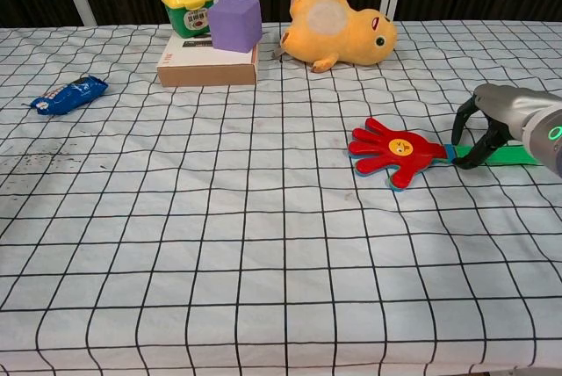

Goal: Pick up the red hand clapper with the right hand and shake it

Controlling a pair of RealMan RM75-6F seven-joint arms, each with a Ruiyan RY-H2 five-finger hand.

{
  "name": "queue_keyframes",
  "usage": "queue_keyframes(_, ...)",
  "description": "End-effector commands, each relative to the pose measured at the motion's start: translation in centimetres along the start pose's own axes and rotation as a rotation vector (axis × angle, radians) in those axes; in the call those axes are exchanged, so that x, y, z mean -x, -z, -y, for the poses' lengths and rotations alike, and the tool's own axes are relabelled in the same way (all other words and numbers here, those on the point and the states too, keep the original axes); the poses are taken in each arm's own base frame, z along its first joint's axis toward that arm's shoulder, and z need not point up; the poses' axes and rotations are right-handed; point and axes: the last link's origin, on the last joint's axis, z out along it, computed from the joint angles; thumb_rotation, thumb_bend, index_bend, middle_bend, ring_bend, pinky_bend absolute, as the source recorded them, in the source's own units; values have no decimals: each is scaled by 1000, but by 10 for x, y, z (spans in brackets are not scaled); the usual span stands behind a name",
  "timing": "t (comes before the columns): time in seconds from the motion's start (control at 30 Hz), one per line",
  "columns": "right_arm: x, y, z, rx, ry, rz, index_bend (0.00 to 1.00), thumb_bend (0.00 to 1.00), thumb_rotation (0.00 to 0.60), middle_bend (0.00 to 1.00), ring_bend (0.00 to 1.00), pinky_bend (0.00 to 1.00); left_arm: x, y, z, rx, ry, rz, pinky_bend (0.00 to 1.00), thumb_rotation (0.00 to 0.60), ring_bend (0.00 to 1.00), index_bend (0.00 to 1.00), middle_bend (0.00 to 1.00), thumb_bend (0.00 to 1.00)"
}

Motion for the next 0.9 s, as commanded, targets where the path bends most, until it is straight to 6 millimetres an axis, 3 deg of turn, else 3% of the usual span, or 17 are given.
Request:
queue_keyframes(0.03,1,0,0,0,0,3,546,288,600,153,57,142,0,0,0,-1,0,1,10,600,0,0,0,0)
queue_keyframes(0.9,3,1,0,-2,7,18,546,306,600,158,57,142,-1,0,1,0,6,-5,11,600,0,0,0,0)
